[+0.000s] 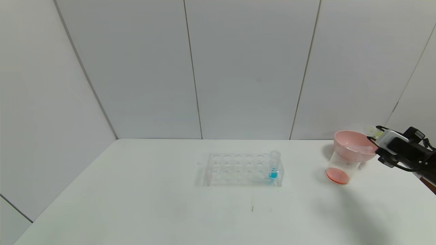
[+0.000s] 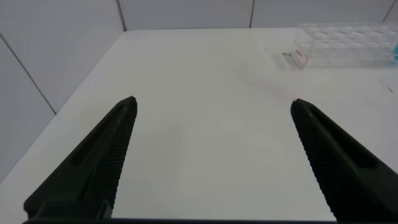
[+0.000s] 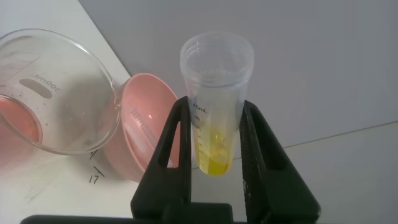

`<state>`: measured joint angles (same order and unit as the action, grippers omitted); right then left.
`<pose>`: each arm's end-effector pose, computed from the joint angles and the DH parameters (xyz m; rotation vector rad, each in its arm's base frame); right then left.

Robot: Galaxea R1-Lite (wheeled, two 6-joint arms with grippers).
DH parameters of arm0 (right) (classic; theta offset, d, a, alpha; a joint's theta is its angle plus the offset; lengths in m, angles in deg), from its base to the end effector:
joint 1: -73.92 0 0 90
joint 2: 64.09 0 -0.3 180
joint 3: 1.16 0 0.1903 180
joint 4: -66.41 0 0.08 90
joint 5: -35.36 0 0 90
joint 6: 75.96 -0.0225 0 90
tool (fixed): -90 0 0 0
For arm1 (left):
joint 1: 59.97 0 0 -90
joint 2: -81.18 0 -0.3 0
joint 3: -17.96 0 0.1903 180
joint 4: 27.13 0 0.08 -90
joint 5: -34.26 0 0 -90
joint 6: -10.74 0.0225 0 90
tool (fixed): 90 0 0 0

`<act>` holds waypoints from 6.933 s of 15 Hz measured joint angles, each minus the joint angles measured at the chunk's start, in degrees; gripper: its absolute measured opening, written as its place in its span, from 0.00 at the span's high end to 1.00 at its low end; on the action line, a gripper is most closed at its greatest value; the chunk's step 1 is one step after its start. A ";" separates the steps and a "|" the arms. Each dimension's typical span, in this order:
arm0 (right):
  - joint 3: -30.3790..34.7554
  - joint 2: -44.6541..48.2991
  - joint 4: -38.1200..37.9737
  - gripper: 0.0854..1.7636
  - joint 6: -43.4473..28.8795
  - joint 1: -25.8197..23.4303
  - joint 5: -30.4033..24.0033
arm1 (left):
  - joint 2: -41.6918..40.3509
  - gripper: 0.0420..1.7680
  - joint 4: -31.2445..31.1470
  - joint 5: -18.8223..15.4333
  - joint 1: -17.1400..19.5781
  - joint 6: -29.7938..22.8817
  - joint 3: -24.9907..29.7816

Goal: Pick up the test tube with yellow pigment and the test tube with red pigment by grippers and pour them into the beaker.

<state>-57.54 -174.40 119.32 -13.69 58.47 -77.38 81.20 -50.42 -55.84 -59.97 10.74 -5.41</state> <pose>0.3078 -0.0760 0.1257 -1.0794 -0.0540 0.1235 -0.0228 0.0000 0.0756 0.0000 -0.0010 -0.0017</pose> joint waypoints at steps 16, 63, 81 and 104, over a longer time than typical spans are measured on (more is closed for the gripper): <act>-2.12 -0.77 -0.11 0.74 14.48 0.22 0.07 | 0.00 0.00 0.00 0.00 0.00 0.00 0.00; -0.50 -0.66 -0.21 0.74 28.76 4.90 8.42 | 0.00 0.00 0.00 0.00 0.00 0.00 0.00; -0.15 -0.20 -0.27 0.74 30.00 4.90 8.70 | 0.00 0.00 0.00 0.00 0.00 0.00 0.00; -19.08 -13.60 -8.27 0.29 -49.55 4.06 18.18 | 0.00 0.00 0.00 0.00 0.00 0.00 0.00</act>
<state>-76.62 -188.00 111.05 -63.25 62.53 -59.20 81.20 -50.42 -55.84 -59.97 10.74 -5.41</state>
